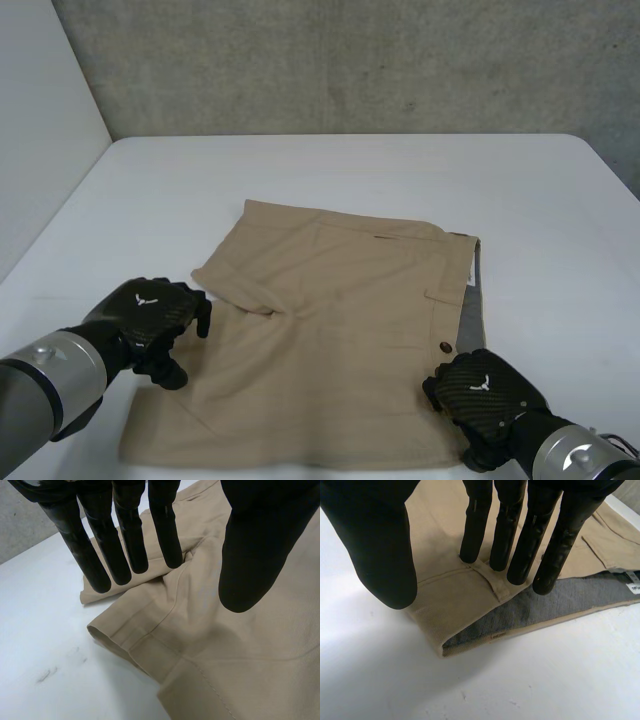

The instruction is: Fold the shorts.

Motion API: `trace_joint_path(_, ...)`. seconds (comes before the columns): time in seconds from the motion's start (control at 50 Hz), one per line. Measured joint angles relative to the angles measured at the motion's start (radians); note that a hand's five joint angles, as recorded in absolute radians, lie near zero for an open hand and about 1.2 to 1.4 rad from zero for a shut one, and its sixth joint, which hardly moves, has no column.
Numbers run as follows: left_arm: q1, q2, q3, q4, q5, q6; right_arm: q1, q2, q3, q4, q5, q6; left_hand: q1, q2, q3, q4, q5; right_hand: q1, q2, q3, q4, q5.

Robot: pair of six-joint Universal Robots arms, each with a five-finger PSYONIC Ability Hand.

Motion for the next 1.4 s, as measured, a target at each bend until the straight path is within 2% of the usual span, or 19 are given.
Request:
trace_joint_path(0.06,-0.001,0.001,-0.002,0.001,0.0,-0.001,0.001,0.021,0.0,-0.019,0.003,-0.003,0.0,0.0,0.0,0.0,0.0,0.004,0.019,0.016,0.017,0.004)
trace_joint_path(0.08,-0.001,0.004,-0.003,0.001,0.0,-0.002,0.001,0.024,-0.001,-0.023,0.004,-0.004,0.0,0.0,0.0,0.0,0.0,0.156,0.207,0.208,0.193,0.151)
trace_joint_path(0.14,-0.006,0.019,-0.014,0.001,0.0,-0.003,0.001,0.034,-0.008,-0.033,0.005,-0.006,0.0,0.0,0.0,0.0,0.0,0.241,0.398,0.4,0.401,0.364)
trace_joint_path(0.18,-0.009,0.033,-0.022,0.001,0.0,-0.004,0.0,0.041,-0.017,-0.039,0.005,-0.006,0.0,0.0,0.0,0.0,0.0,0.26,0.421,0.422,0.438,0.406)
trace_joint_path(0.48,-0.027,0.171,-0.077,-0.007,0.009,-0.002,0.003,0.067,-0.127,-0.046,0.017,0.076,0.0,0.0,0.0,0.0,0.0,0.283,0.421,0.422,0.44,0.411)
trace_joint_path(0.64,-0.07,0.189,-0.109,-0.023,0.008,-0.003,0.029,0.1,-0.253,-0.038,0.089,0.197,0.0,0.0,0.0,0.0,0.0,0.295,0.421,0.422,0.441,0.423)
trace_joint_path(0.76,-0.149,0.179,-0.146,-0.046,-0.004,-0.004,0.074,0.183,-0.333,-0.033,0.179,0.223,0.0,0.0,0.0,0.0,0.0,0.3,0.421,0.422,0.441,0.424)
trace_joint_path(0.86,-0.187,0.155,-0.177,-0.045,-0.039,-0.005,0.111,0.225,-0.366,-0.03,0.233,0.223,0.0,0.0,0.0,0.0,0.0,0.3,0.422,0.422,0.441,0.43)
trace_joint_path(0.98,-0.194,0.118,-0.18,0.002,-0.129,-0.008,0.126,0.239,-0.375,-0.027,0.25,0.223,0.0,0.0,0.0,0.0,0.0,0.3,0.422,0.422,0.441,0.43)
trace_joint_path(1.02,-0.193,0.091,-0.174,0.061,-0.218,-0.009,0.127,0.24,-0.376,-0.027,0.252,0.223,0.0,0.0,0.0,0.0,0.0,0.3,0.422,0.422,0.441,0.43)
trace_joint_path(1.1,-0.19,0.067,-0.169,0.112,-0.282,-0.01,0.124,0.24,-0.375,-0.026,0.251,0.222,0.0,0.0,0.0,0.0,0.0,0.3,0.422,0.422,0.441,0.436)
trace_joint_path(1.22,-0.188,0.034,-0.173,0.146,-0.315,-0.011,0.118,0.238,-0.373,-0.027,0.25,0.222,0.0,-0.001,0.0,-0.001,-0.001,0.3,0.422,0.422,0.441,0.436)
trace_joint_path(1.4,-0.191,0.015,-0.185,0.161,-0.31,-0.012,0.116,0.238,-0.372,-0.027,0.251,0.222,0.0,-0.005,0.0,-0.005,-0.004,0.3,0.422,0.422,0.441,0.436)
